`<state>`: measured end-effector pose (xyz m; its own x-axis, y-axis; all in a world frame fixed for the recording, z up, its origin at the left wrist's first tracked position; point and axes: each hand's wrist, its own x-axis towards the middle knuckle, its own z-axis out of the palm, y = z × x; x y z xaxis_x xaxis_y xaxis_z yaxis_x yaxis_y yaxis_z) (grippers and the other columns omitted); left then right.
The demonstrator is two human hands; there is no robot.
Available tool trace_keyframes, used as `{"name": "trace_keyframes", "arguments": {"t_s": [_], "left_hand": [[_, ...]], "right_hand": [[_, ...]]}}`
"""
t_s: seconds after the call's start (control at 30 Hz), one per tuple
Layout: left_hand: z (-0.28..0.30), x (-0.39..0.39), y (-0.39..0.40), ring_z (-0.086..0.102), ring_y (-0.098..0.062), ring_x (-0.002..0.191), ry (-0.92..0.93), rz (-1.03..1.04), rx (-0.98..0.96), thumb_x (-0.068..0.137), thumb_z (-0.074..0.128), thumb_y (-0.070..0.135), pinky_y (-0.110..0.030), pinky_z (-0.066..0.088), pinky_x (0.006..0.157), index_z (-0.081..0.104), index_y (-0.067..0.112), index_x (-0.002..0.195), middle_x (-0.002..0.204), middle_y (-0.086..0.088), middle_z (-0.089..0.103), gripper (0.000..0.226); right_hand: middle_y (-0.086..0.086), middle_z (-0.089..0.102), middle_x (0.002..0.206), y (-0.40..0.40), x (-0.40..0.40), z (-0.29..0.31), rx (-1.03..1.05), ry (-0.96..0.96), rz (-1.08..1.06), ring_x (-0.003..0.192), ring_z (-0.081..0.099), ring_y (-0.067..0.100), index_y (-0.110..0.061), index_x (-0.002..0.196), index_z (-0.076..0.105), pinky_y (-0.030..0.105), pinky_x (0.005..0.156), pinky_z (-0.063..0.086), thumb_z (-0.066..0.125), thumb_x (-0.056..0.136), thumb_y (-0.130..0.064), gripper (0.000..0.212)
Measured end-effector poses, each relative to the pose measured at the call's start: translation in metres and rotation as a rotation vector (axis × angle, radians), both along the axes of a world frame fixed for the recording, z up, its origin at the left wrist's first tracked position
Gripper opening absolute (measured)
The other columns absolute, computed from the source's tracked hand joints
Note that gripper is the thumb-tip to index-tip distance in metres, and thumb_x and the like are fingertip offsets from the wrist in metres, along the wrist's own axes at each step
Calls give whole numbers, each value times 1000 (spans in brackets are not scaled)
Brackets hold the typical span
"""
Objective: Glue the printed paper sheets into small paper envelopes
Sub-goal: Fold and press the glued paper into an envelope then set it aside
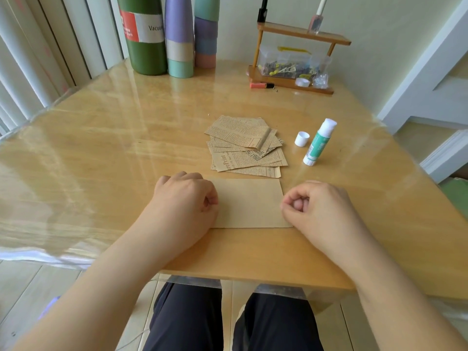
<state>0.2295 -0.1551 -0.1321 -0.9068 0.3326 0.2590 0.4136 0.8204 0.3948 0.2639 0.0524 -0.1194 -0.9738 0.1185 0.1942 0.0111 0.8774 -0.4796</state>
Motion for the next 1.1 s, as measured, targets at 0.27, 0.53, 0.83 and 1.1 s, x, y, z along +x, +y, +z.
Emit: {"name": "trace_keyframes", "arguments": {"t_s": [0.27, 0.53, 0.83, 1.1], "left_hand": [[3, -7, 24, 53, -21, 93, -52, -68, 18, 87, 52, 15, -28, 38, 79, 64, 17, 92, 91, 2, 55, 14], [1, -6, -1, 50, -18, 89, -41, 7, -20, 86, 58, 21, -28, 28, 76, 62, 24, 83, 82, 11, 49, 5], [-12, -1, 13, 64, -25, 79, 71, -244, -77, 80, 38, 27, -39, 50, 72, 71, 16, 96, 92, 2, 66, 38], [-12, 0, -7, 64, -23, 90, 42, -162, -90, 81, 37, 36, -37, 41, 86, 72, 18, 95, 98, 7, 67, 42]], "right_hand": [[-12, 48, 65, -44, -20, -5, 24, -31, 219, 64, 43, 6, -21, 78, 69, 17, 61, 33, 64, 80, -16, 8], [-8, 49, 58, 1, -12, -3, 13, -22, 12, 54, 45, 6, -20, 64, 67, 9, 55, 36, 67, 75, -10, 15], [-6, 58, 125, -30, -5, -9, 130, 28, 396, 119, 45, 10, -16, 123, 63, -5, 95, 11, 50, 91, -3, 36], [-6, 62, 120, 6, 0, -7, 130, 6, 230, 114, 48, 6, -12, 117, 67, -10, 91, 12, 48, 88, 1, 36]]}}
